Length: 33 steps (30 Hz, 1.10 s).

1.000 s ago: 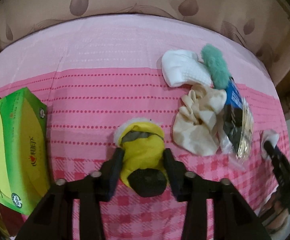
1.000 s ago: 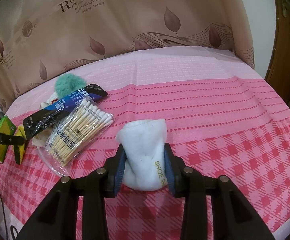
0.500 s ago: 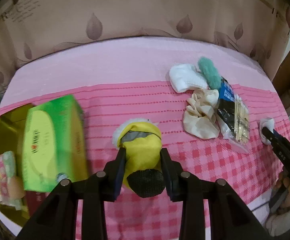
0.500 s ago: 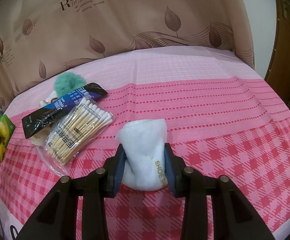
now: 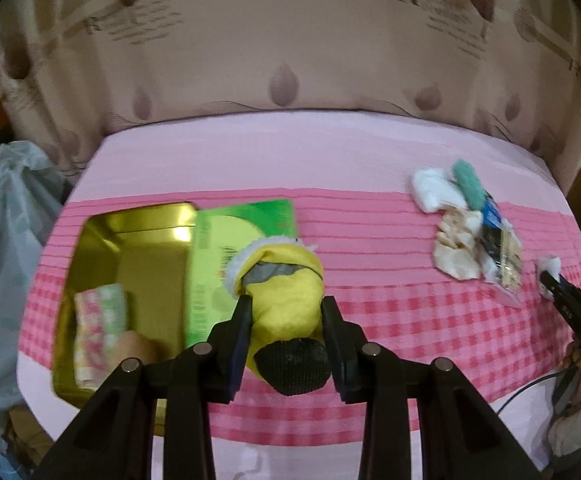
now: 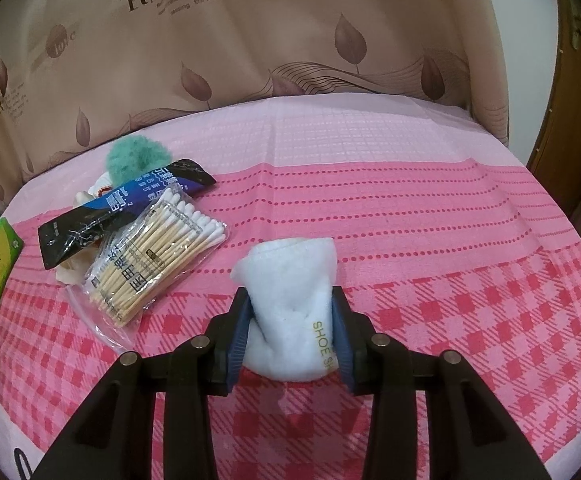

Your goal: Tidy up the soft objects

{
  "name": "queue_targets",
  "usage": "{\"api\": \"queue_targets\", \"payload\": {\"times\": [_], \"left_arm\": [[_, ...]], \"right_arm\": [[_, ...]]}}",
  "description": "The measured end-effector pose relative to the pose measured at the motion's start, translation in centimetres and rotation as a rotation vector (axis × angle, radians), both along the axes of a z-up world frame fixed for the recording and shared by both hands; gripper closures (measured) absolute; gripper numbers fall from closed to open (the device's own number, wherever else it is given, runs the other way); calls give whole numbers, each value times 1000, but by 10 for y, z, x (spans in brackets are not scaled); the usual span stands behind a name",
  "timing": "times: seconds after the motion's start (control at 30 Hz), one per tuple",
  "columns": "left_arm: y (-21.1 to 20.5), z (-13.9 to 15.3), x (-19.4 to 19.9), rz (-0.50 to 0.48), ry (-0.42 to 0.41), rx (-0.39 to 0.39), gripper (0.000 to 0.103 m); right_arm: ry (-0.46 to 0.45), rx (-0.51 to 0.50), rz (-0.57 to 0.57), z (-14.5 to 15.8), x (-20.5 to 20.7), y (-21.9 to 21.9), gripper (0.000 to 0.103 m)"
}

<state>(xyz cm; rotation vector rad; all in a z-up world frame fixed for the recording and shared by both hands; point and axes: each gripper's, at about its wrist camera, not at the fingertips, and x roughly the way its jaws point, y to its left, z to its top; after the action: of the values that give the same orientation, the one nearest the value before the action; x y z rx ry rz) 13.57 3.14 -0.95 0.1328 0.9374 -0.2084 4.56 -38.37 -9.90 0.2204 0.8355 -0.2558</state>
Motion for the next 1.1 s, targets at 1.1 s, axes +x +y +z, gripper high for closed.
{"api": "queue_targets", "payload": {"times": [1.1], "left_arm": [[156,-45,116,311,41,159,68]], "right_arm": [[30,-59,5,1,1,5,63]]}}
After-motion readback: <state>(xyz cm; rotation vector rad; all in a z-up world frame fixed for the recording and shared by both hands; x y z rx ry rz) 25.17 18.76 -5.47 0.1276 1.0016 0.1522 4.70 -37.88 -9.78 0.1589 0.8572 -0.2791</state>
